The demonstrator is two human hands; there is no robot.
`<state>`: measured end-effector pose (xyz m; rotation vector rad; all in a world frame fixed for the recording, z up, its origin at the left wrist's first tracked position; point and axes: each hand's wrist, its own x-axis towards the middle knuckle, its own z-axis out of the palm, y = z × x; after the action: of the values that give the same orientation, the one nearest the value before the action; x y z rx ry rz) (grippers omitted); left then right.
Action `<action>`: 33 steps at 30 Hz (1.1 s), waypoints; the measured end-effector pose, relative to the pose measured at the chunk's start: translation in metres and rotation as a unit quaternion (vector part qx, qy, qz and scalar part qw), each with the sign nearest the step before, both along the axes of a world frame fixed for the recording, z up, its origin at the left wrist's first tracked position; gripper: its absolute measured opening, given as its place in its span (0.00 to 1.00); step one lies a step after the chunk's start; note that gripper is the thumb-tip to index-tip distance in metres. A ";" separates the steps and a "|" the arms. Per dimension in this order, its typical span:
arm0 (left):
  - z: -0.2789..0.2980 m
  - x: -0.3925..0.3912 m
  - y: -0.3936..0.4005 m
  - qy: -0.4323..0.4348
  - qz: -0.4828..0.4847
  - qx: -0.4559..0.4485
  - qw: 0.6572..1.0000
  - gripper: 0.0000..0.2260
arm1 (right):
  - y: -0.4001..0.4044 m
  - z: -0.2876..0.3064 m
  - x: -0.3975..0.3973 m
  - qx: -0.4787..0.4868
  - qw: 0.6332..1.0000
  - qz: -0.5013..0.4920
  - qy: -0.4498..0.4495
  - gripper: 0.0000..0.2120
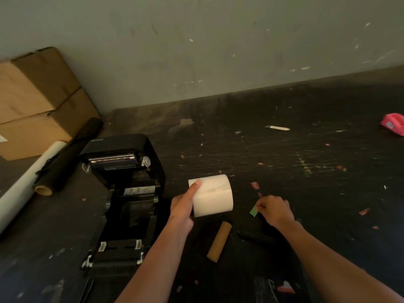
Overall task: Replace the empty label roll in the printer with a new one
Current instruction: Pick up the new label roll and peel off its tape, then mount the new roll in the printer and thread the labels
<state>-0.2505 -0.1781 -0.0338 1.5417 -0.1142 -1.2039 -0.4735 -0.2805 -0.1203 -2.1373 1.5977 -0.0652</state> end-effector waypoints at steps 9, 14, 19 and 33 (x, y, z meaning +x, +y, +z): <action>0.000 0.005 0.017 0.008 -0.016 -0.017 1.000 0.17 | 0.030 0.021 -0.023 -0.009 0.959 -0.195 -0.206 0.16; -0.004 0.000 0.026 0.005 -0.033 -0.018 0.999 0.19 | 0.076 0.020 -0.061 0.046 0.922 -0.314 -0.220 0.18; -0.002 -0.013 0.027 0.009 -0.072 -0.025 0.997 0.14 | 0.100 0.015 -0.060 0.136 0.920 -0.331 -0.159 0.34; 0.000 -0.014 0.037 -0.024 -0.120 -0.042 0.992 0.11 | 0.108 0.008 -0.042 0.171 0.906 -0.350 -0.162 0.17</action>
<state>-0.2643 -0.1408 -0.0335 1.5138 -0.3881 -1.3312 -0.5150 -0.1721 -0.1127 -1.1414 1.9107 -0.3253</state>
